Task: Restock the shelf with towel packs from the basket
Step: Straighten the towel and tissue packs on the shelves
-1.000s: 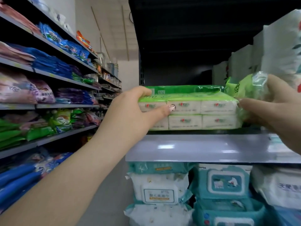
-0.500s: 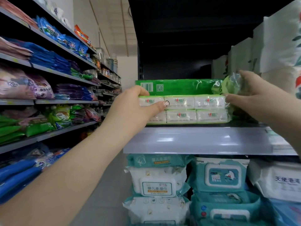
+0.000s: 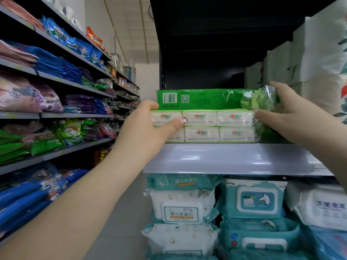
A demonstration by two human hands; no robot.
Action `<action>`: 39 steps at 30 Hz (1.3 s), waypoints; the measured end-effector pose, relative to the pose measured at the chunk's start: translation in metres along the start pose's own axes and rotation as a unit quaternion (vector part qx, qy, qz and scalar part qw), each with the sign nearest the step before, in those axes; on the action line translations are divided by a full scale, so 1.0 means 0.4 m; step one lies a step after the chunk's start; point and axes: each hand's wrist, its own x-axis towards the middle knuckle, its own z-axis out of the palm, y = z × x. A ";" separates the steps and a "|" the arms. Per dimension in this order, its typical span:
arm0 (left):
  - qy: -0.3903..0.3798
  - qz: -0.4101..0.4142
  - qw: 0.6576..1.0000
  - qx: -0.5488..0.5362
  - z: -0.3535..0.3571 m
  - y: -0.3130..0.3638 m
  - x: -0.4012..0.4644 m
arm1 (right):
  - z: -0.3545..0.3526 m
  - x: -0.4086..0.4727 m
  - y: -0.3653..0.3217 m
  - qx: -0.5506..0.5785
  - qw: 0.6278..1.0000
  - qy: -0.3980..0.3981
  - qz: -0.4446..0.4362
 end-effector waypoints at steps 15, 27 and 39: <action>0.021 0.184 0.956 0.226 -0.072 -0.025 -0.105 | 0.147 -0.109 -0.147 -0.146 0.933 0.197 -0.264; 0.029 0.098 0.878 0.467 -0.259 -0.231 -0.320 | 0.387 -0.288 -0.274 -0.073 0.927 0.063 -0.362; -0.044 -0.082 0.810 0.578 -0.429 -0.484 -0.750 | 0.665 -0.614 -0.393 -0.054 0.903 -0.166 -0.393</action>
